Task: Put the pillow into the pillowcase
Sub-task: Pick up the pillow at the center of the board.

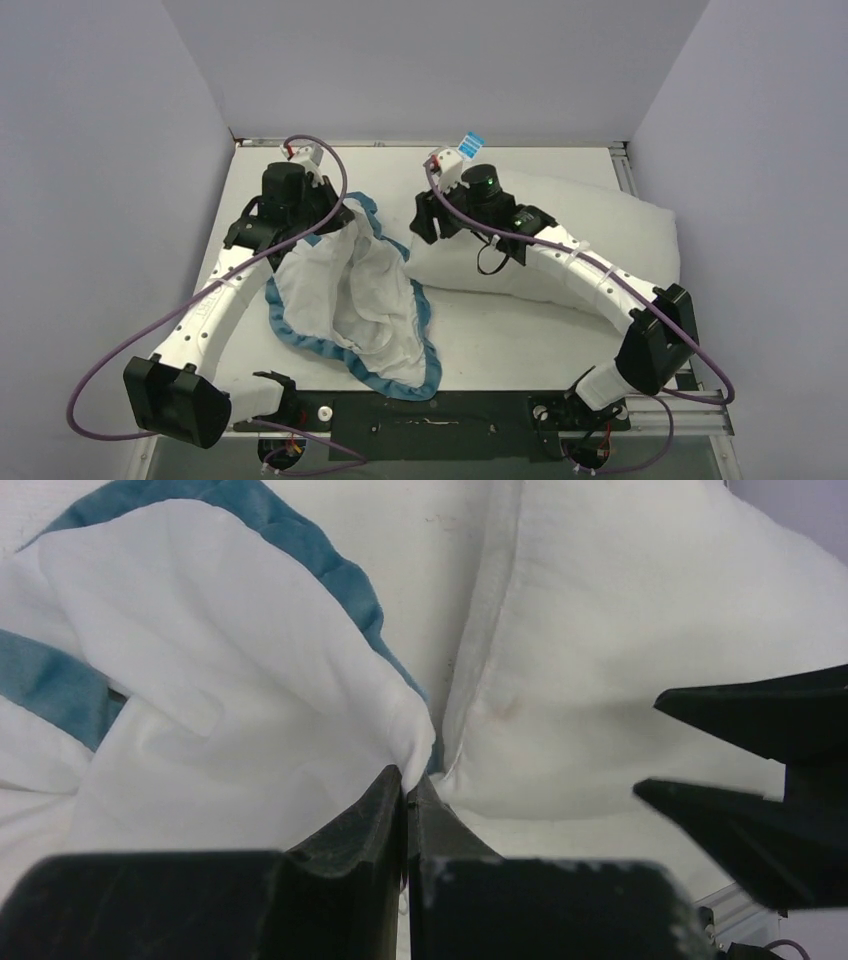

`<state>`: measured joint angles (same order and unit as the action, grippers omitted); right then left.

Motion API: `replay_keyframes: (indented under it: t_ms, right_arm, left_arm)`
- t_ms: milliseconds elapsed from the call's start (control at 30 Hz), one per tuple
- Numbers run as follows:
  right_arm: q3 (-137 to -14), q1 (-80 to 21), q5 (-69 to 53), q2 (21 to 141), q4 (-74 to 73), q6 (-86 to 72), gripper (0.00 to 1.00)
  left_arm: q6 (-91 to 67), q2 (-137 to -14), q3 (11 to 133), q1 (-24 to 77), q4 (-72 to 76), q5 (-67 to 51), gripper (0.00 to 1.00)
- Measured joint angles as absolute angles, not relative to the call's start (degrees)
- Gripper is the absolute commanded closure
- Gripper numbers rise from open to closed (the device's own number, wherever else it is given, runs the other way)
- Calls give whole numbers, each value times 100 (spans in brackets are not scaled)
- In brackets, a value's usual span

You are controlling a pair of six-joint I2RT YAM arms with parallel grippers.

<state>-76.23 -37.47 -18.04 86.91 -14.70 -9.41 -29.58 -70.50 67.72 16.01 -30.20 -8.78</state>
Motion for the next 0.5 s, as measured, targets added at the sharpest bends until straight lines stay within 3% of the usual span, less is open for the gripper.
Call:
replay_keyframes:
  t_ms: [133,233,500]
  right_arm:
    - [-7271,-4200,-1695,8486,-1518,-797,3]
    - [-7277,-4235,-1382,8329,-1516,-683,10]
    - [-8106,-3194,-976,8663,-1590,-714,10]
  left_arm:
    - [-3035,-7135,6593,1811,-2860,-878,100]
    - [-3085,-7290,6589,1997,-2768,-880,100]
    - [-3107,-7395,6587,2130,-2670,-875,100]
